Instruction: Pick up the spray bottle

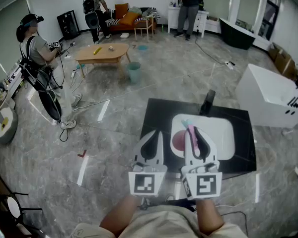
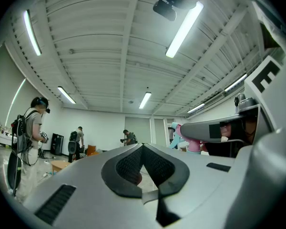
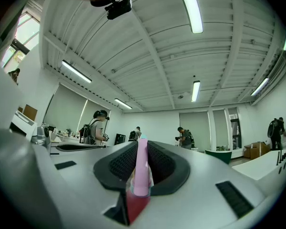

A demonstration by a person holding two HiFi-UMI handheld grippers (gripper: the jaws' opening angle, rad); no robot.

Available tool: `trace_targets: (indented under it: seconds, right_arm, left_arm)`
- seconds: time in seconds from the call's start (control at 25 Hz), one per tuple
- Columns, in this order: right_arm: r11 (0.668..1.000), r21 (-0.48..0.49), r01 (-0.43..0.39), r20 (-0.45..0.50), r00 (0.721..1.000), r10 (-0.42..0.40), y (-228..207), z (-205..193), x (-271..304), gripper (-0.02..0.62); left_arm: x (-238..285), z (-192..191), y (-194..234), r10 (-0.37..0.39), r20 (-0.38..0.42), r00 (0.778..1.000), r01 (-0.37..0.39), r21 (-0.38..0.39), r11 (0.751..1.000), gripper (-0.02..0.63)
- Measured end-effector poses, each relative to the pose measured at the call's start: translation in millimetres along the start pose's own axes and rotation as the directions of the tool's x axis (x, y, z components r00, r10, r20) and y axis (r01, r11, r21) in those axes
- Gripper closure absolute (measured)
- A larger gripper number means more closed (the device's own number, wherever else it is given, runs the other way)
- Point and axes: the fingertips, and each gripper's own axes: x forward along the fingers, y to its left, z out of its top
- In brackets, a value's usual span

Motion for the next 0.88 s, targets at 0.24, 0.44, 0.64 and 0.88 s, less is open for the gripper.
trace_targets:
  seconds: [0.24, 0.44, 0.64, 0.88]
  right_arm:
    - [1.000, 0.000, 0.003, -0.004, 1.000, -0.003, -1.8, 0.7, 2.2, 0.529]
    - [1.000, 0.009, -0.002, 0.002, 1.000, 0.002, -2.2, -0.2, 2.1, 0.528]
    - [1.000, 0.000, -0.008, 0.014, 1.000, 0.008, -1.7, 1.7, 5.5, 0.528]
    - [1.000, -0.003, -0.010, -0.002, 1.000, 0.010, -3.7, 2.4, 4.8, 0.528]
  left_arm:
    - [1.5, 0.6, -0.7, -0.004, -0.001, 1.000, 0.004, 0.012, 1.000, 0.604]
    - [2.3, -0.4, -1.1, 0.000, -0.001, 1.000, 0.000, 0.005, 1.000, 0.604]
    - [4.4, 0.6, 0.0, -0.002, 0.005, 1.000, 0.002, 0.010, 1.000, 0.604]
    - [4.3, 0.9, -2.0, 0.001, -0.003, 1.000, -0.001, -0.006, 1.000, 0.604]
